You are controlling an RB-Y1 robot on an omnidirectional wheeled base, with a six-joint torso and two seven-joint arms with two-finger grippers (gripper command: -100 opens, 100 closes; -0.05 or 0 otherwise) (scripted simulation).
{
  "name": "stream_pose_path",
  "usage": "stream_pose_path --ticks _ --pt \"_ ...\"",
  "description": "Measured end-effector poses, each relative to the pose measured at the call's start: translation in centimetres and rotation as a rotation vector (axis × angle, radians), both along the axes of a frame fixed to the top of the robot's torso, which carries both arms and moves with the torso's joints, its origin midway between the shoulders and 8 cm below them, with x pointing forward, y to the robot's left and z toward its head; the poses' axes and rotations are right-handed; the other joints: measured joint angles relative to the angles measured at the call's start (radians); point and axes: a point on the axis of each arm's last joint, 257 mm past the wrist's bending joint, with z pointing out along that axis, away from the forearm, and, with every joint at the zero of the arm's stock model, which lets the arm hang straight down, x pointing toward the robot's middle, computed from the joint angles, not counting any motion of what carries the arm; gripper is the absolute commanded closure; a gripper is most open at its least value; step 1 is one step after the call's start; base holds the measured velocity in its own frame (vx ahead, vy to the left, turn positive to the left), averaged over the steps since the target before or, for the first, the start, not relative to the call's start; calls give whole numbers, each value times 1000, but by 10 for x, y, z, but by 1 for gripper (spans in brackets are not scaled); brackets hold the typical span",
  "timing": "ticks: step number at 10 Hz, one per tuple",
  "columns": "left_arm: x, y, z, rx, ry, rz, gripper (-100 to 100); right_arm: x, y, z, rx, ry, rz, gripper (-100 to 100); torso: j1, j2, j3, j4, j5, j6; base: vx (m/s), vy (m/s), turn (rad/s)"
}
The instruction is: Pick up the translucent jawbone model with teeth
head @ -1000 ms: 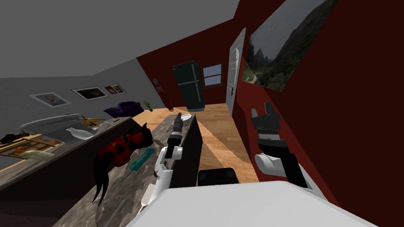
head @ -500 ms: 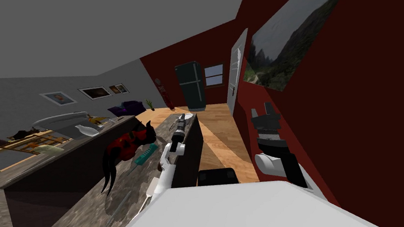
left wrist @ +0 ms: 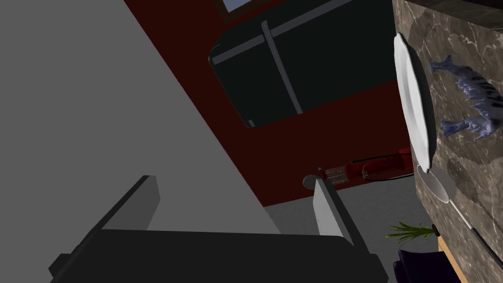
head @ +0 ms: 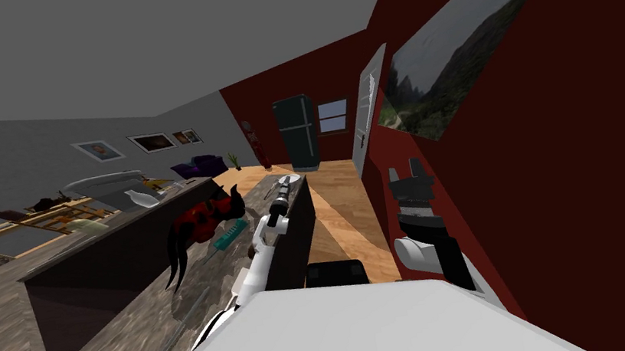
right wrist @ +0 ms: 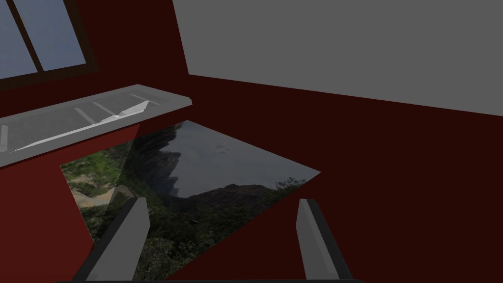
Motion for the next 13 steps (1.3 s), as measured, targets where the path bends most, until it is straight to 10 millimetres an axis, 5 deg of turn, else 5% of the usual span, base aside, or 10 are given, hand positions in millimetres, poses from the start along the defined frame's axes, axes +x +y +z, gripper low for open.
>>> stream_pose_path --ticks 13 --pt "67 4 -104 242 351 49 -100 0 0 0 0 0 0 0 -1 -2 -1 -1 0 0 -1 7 3"
